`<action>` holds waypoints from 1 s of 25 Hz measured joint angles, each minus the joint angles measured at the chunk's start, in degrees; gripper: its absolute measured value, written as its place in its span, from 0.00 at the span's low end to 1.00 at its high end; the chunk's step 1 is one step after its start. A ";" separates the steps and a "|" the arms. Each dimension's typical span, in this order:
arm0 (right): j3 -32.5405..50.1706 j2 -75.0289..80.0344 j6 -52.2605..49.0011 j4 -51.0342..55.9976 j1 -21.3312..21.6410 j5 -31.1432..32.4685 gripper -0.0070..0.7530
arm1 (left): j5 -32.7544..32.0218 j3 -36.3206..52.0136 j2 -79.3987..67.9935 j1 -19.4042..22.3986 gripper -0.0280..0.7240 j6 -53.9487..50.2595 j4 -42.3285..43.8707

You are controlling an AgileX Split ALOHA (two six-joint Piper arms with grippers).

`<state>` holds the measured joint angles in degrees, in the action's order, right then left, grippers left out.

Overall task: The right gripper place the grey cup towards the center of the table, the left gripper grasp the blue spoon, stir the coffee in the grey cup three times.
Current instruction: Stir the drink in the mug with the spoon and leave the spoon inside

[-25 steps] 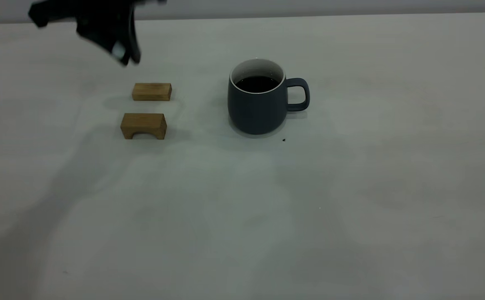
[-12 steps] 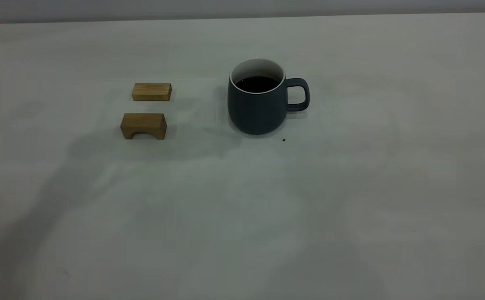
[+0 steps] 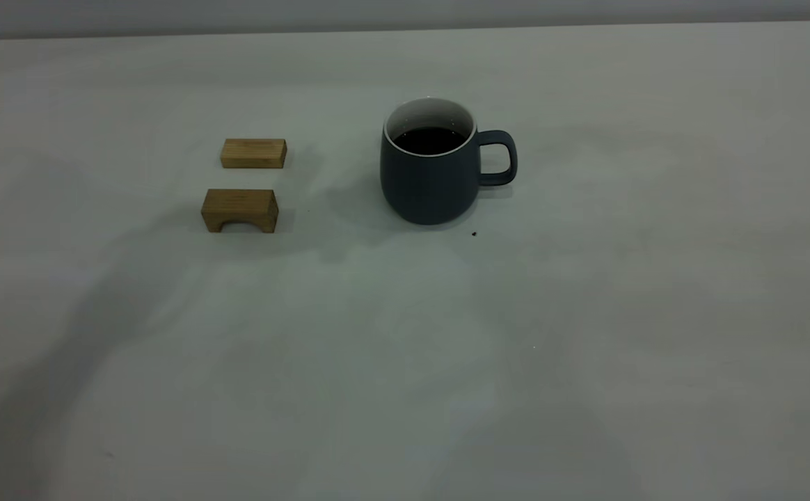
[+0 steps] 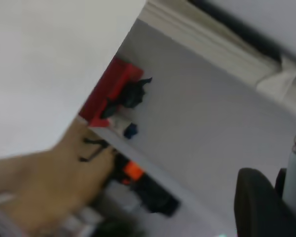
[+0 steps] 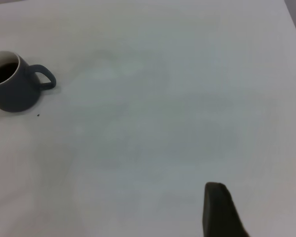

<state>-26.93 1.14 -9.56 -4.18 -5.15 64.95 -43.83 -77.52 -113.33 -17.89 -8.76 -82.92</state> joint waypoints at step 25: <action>0.00 0.00 -0.04 0.00 0.00 0.00 0.57 | 1.98 0.10 -13.46 0.37 0.18 -33.61 -15.81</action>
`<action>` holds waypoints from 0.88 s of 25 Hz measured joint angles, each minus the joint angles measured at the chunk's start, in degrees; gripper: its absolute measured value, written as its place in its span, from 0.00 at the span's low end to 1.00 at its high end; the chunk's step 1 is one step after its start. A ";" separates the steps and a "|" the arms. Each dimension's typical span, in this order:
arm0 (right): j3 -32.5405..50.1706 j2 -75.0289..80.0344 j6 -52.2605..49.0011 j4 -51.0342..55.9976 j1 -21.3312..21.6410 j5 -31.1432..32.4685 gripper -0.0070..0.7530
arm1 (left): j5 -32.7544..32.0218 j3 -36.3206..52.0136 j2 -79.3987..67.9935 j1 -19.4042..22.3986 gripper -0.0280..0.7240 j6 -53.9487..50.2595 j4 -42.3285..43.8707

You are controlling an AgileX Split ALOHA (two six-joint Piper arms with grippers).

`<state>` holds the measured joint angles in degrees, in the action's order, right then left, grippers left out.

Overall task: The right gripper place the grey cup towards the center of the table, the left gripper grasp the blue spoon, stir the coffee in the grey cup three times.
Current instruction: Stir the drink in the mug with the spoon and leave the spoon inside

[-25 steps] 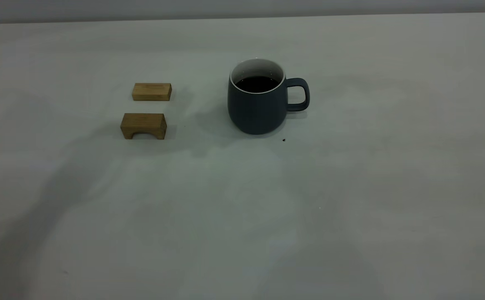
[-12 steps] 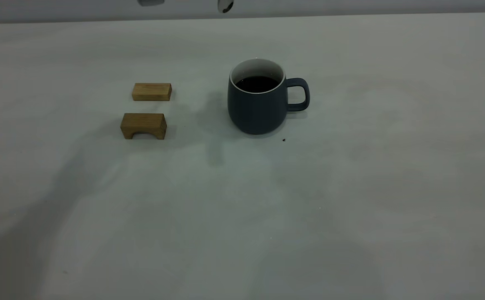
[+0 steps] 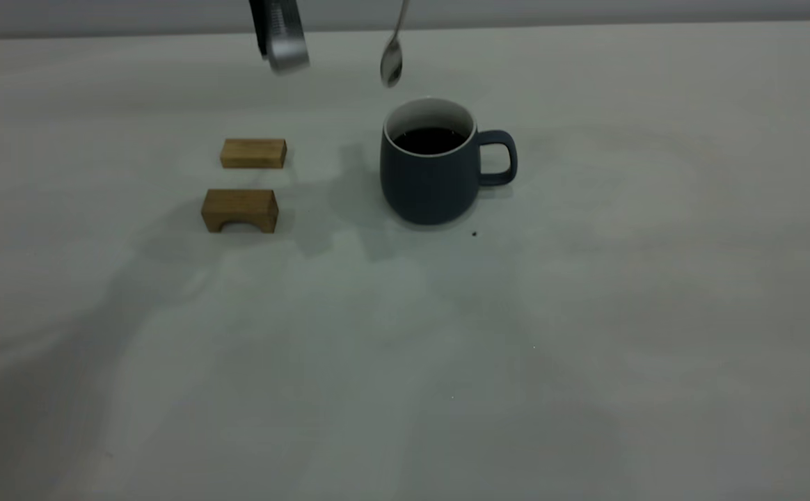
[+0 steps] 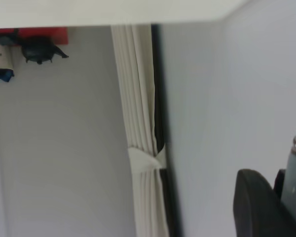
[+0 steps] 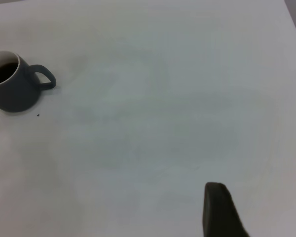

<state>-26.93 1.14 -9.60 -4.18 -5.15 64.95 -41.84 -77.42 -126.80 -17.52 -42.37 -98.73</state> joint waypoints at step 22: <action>0.00 -0.07 0.06 0.00 0.00 0.00 0.57 | -4.77 -10.52 -13.62 0.11 0.18 -2.36 -0.41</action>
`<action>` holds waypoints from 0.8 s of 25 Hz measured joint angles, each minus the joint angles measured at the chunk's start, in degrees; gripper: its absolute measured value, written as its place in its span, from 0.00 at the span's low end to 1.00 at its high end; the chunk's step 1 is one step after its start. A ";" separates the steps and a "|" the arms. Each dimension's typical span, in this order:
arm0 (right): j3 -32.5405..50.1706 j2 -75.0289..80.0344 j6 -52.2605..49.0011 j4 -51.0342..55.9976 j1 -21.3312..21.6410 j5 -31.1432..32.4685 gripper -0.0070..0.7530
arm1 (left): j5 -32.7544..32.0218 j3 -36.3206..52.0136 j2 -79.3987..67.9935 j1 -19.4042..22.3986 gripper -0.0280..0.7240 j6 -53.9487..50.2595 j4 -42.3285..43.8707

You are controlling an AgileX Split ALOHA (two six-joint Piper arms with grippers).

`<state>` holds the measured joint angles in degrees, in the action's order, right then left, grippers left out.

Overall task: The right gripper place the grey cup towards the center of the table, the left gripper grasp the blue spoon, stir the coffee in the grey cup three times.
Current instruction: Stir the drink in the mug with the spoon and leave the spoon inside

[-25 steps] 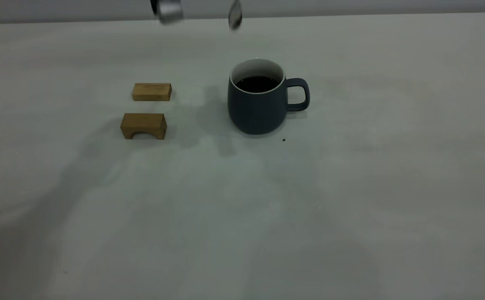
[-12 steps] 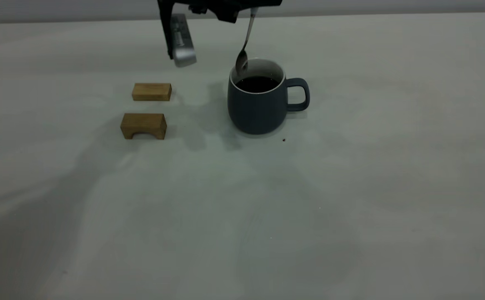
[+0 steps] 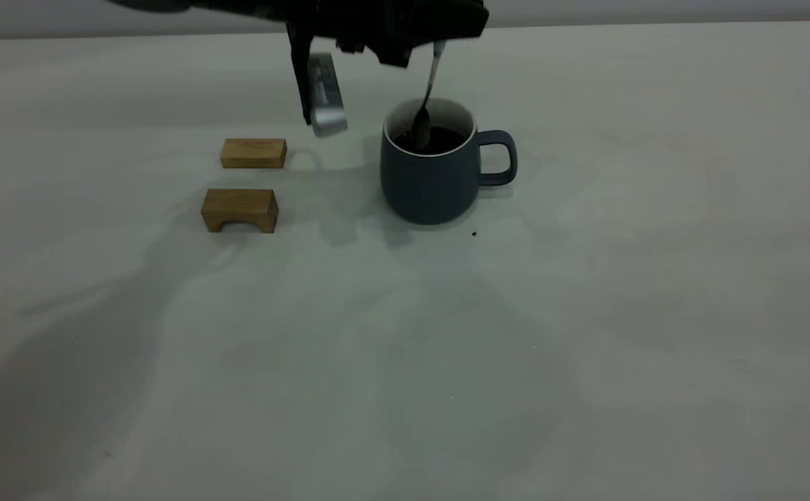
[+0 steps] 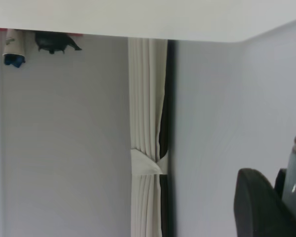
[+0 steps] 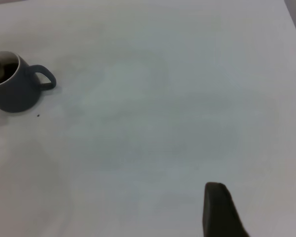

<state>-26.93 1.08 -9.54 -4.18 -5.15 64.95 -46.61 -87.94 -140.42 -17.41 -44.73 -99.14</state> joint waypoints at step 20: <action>0.00 0.00 0.00 0.00 0.00 0.09 0.57 | 3.52 -9.08 -8.79 0.77 0.18 -0.04 0.00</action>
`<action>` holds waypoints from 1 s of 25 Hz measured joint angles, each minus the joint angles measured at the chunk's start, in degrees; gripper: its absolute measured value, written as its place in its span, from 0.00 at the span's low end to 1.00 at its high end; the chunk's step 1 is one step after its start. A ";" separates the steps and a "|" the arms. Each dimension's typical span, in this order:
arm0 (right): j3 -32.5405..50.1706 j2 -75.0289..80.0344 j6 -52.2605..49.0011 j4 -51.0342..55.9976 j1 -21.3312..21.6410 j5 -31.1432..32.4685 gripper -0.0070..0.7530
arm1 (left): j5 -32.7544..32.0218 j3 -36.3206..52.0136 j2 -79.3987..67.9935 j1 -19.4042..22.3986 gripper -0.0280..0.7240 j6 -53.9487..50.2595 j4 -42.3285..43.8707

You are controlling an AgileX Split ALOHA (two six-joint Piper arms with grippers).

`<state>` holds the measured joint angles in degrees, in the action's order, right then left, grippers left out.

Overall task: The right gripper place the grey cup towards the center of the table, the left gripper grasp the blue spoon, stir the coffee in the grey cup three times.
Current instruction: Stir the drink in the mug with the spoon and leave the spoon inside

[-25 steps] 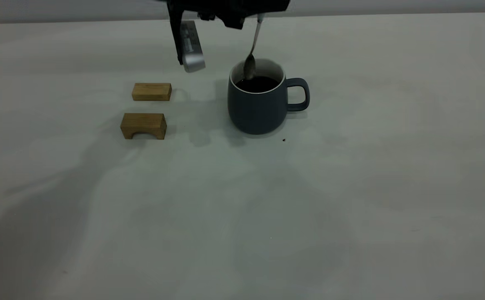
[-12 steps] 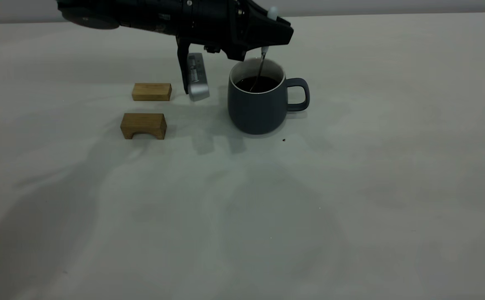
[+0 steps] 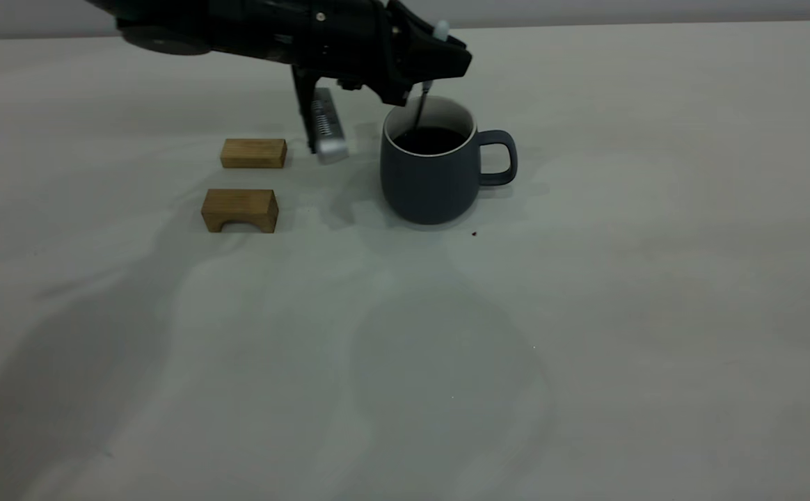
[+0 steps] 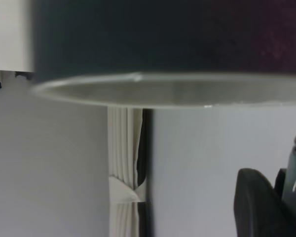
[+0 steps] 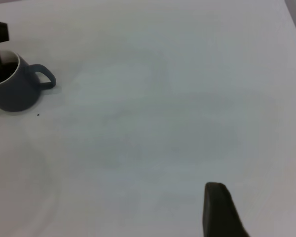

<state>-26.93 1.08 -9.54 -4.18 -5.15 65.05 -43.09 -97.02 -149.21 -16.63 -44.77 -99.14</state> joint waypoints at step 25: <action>0.00 0.00 0.00 0.00 0.00 0.00 0.57 | -9.45 -1.27 -1.21 1.95 0.18 -0.45 5.03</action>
<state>-26.93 1.08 -9.54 -4.18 -5.15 65.05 -52.54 -98.28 -150.42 -14.69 -45.23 -94.11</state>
